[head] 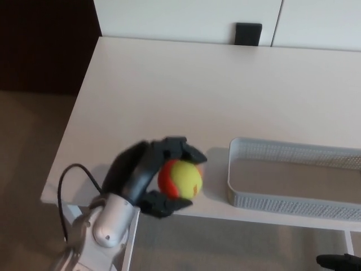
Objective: The robot walk towards a table in front and uses its left hand to pickup a tennis ball on the left side and put it in a container on the right hand side
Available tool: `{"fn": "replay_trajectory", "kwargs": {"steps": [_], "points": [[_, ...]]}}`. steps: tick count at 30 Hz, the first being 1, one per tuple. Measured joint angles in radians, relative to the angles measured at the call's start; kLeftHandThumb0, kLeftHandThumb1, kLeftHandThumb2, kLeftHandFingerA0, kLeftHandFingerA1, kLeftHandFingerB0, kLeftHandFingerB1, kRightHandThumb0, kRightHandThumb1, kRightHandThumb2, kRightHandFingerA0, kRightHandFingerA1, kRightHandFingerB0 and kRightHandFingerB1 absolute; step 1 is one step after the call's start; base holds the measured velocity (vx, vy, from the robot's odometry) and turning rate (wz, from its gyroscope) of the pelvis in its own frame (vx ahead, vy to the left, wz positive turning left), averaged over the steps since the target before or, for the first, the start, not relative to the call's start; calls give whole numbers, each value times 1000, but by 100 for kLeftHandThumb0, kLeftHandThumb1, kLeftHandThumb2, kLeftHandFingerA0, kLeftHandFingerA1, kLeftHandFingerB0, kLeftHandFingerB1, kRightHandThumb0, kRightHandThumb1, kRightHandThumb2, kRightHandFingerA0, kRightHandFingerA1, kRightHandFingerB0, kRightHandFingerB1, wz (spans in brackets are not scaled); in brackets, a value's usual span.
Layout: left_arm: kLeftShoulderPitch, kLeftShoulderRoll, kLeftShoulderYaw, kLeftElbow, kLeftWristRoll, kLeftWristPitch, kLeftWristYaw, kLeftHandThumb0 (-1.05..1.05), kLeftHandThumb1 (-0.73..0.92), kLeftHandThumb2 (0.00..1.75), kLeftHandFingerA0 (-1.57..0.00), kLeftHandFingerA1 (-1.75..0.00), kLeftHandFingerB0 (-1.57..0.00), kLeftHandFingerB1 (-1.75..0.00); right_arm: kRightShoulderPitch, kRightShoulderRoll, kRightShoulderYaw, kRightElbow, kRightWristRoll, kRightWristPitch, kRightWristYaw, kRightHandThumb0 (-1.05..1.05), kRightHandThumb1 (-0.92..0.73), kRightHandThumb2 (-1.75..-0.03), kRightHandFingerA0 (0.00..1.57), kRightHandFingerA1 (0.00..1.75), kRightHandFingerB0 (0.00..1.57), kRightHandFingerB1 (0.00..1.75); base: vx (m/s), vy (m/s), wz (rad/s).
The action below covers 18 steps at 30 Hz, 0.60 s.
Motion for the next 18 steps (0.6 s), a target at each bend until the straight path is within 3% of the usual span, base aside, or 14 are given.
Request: {"fn": "replay_trajectory", "kwargs": {"steps": [9,10,17,18], "points": [[-161,-72,32,-155,-17,23,-29,8,42,98,-135,-89,-105,-76,-11,-1,2,8,-2,2,0,-42,-45,-74,70,62,49,53,0,0,0],[-167,-75,31,-157,-17,23,-32,4,36,102,-141,-86,-107,-74,-11,-1,2,9,-2,2,0,-41,-45,-74,67,61,49,53,0,0,0],[-234,-155,-27,-144,-10,76,-48,2,39,89,-141,-82,-111,-71,-9,-3,4,12,-8,3,0,-43,-45,-75,75,62,52,53,0,0,0],[-245,-169,-40,-136,-8,83,-50,3,37,86,-145,-83,-111,-71,-10,-3,5,9,-9,4,0,-34,-55,-57,82,52,57,43,0,0,0]]}}
